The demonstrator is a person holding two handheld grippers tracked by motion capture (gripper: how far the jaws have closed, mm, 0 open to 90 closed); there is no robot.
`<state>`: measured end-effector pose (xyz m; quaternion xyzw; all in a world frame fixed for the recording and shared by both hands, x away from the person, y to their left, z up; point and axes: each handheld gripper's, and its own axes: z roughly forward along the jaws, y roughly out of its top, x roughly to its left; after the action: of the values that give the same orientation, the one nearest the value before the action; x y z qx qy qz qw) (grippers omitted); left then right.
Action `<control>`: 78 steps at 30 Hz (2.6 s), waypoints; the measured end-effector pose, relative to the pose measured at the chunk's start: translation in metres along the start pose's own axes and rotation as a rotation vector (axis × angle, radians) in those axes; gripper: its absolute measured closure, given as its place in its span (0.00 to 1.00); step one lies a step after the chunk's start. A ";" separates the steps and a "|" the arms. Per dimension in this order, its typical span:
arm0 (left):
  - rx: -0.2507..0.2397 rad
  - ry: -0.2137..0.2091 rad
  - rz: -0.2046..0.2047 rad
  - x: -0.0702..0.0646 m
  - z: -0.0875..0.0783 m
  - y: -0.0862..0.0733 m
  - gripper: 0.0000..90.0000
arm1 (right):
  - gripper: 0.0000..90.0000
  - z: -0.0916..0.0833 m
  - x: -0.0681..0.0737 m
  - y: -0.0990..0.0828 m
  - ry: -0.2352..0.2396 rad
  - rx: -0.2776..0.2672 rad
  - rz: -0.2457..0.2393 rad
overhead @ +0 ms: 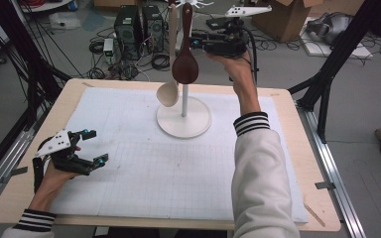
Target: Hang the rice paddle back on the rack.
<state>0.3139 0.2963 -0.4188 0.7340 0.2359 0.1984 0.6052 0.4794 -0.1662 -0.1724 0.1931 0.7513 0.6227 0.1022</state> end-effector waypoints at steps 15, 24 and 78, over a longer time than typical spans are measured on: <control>0.003 -0.001 -0.006 0.000 0.001 0.000 0.02 | 0.43 -0.039 0.021 -0.023 -0.064 0.091 -0.072; 0.003 0.000 -0.006 0.000 0.001 0.000 0.02 | 0.02 -0.049 0.040 -0.051 -0.071 0.183 -0.136; -0.019 -0.027 -0.041 -0.003 -0.005 -0.011 0.02 | 0.01 -0.141 0.102 -0.257 -0.279 -0.010 -0.092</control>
<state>0.3075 0.3007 -0.4289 0.7258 0.2406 0.1782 0.6194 0.2895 -0.2882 -0.3850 0.2426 0.7349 0.5882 0.2349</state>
